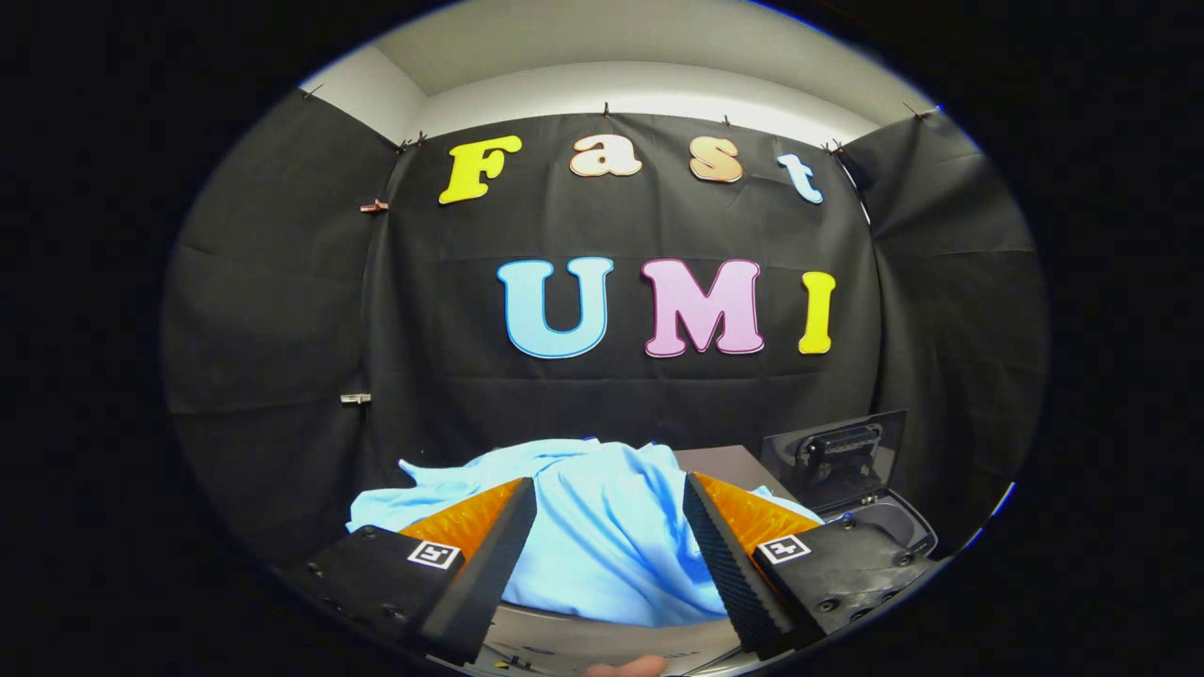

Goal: Put the clothes into the washing machine and then close the washing machine lid.

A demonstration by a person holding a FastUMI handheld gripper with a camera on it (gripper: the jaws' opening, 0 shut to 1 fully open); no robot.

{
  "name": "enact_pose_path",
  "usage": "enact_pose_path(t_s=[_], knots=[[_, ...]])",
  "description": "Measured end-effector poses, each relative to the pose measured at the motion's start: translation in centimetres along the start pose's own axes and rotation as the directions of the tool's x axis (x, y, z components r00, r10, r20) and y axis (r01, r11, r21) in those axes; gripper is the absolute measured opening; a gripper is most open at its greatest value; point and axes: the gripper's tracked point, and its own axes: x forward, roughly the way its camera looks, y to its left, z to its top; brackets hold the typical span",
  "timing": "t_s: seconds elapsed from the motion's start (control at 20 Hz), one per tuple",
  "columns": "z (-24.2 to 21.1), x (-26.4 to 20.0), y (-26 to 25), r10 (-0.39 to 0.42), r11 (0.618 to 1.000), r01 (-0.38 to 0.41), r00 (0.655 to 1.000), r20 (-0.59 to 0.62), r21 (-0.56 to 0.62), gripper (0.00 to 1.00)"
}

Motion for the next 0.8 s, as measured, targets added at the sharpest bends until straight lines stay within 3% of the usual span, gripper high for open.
enact_pose_path(t_s=[0.3,0.8], knots=[[0.4,1.0,1.7,0.04,0.998,-0.04,0.999,-0.004,0.043,0.99],[-0.8,6.5,3.5,0.042,0.993,-0.032,0.995,-0.087,0.115,0.98]])
